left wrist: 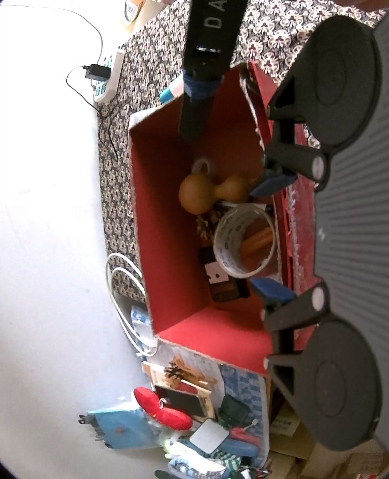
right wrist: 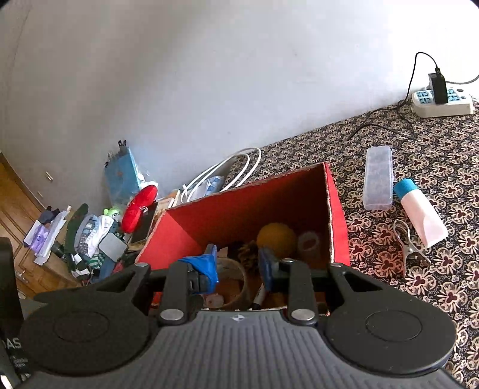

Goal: Organize rigid objects
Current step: 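Raise the right tool out of the red box, then move the right tool toward the white tube with blue cap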

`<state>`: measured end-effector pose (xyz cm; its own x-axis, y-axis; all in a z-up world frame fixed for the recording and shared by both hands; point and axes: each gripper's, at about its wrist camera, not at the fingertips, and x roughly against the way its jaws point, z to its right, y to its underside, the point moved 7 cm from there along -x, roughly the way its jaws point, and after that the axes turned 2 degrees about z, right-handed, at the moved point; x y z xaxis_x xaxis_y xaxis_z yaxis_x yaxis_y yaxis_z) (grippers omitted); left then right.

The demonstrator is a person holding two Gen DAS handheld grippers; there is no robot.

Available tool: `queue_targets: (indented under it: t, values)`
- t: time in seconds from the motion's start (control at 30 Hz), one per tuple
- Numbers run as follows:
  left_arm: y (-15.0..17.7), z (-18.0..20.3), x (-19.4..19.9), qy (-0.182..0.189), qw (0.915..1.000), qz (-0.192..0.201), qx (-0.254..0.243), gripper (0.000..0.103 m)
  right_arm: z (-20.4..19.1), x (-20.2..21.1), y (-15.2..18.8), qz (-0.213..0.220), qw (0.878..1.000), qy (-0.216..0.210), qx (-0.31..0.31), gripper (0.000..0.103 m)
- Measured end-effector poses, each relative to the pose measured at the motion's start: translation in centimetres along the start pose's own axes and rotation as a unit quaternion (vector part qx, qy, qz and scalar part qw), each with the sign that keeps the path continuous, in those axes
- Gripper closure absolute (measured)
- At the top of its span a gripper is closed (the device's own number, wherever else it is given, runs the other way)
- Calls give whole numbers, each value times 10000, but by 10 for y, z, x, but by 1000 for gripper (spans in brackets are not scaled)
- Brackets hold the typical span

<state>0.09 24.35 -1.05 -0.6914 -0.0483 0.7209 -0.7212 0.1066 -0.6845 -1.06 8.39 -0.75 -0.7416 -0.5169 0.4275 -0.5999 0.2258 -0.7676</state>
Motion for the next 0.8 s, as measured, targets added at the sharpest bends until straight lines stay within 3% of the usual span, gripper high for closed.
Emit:
queue_targets:
  t: [0.4,0.8]
  values:
    - [5,28,19,354,9992,92,-157,43,23,27,6,164,9997,125,-113,90]
    - [9,95,36,1150,9899,378,-738,43,84,58,17,121,9970,468,-613,90]
